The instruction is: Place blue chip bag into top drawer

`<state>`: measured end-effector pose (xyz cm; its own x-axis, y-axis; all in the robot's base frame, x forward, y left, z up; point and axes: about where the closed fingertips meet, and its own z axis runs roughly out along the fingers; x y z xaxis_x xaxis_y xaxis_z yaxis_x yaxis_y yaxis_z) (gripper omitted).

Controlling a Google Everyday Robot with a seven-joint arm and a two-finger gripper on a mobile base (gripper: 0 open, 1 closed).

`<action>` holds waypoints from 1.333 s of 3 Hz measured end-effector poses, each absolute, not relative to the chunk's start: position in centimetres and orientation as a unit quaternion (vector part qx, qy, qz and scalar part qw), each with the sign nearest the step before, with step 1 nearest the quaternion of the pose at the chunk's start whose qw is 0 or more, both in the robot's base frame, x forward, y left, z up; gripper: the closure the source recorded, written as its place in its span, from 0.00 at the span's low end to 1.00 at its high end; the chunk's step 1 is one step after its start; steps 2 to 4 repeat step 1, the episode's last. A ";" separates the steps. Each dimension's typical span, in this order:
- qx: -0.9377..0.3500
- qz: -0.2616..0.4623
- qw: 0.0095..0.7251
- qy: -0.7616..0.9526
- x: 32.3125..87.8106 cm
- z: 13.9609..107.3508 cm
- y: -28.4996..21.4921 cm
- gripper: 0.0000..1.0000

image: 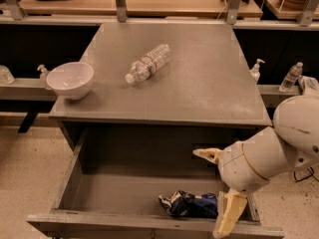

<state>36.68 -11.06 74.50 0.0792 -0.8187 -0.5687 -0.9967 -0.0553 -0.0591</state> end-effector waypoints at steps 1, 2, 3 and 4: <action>-0.699 0.197 0.226 0.649 36.7 74.5 -11.1 0.00; -0.699 0.197 0.226 0.649 36.7 74.5 -11.1 0.00; -0.699 0.197 0.226 0.649 36.7 74.5 -11.1 0.00; -0.699 0.197 0.226 0.649 36.7 74.5 -11.1 0.00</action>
Offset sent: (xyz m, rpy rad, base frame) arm 0.0000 0.0000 0.0000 0.0000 0.0000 0.0000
